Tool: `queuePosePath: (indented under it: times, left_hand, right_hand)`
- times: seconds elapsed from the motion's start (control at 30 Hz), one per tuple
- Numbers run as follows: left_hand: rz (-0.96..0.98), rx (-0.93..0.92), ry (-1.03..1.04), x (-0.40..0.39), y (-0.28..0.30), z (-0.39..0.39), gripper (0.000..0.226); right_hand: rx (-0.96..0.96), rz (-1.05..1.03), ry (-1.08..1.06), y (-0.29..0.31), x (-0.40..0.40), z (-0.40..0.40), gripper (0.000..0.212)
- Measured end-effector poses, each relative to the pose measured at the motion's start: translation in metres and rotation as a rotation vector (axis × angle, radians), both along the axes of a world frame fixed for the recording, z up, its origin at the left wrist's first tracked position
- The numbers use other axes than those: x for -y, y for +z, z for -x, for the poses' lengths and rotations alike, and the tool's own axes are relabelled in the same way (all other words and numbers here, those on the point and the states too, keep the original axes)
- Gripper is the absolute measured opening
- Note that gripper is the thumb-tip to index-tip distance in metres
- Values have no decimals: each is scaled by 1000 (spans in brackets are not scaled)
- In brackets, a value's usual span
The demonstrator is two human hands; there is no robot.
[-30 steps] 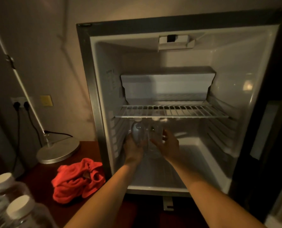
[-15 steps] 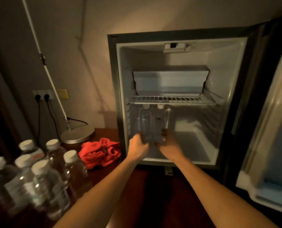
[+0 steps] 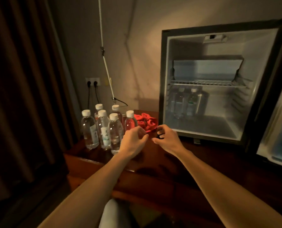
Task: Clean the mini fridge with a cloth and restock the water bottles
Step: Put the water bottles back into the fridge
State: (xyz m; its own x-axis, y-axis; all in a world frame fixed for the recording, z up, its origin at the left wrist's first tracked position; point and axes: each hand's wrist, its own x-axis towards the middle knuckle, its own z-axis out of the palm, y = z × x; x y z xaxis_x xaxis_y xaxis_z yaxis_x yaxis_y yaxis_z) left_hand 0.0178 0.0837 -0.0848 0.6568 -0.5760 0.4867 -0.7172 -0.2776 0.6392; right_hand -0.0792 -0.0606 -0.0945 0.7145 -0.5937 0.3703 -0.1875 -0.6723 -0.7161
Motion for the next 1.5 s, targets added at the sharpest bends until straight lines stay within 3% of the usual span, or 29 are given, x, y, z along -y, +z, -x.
queuePosePath:
  times: [0.23, 0.37, 0.47, 0.67, 0.87, 1.03, 1.3, 1.5]
  left_hand:
    - [-34, 214, 391, -71, -8, -22, 17]
    - [-65, 133, 462, -72, -15, -36, 45]
    - [-86, 64, 430, -63, -22, -42, 62]
    - [-72, -17, 438, -49, -26, -52, 66]
    - [41, -122, 404, -31, -25, -57, 63]
    - [109, -93, 343, -15, -25, -48, 47]
    - [172, -65, 235, 31, -5, -11, 64]
    - [199, -101, 91, 92, 13, 12, 61]
  right_hand:
    - [51, -13, 49, -3, -45, -40, 82]
    - [44, -12, 52, -4, -50, -61, 88]
    - [70, -32, 84, -8, -51, -73, 82]
    - [119, -96, 84, -13, -45, -89, 86]
    - [137, -107, 27, -10, -34, -97, 59]
    - [149, -43, 13, -4, -18, -68, 52]
    - [205, 39, -165, 14, 46, -2, 56]
    - [205, 38, -269, 29, 91, 30, 61]
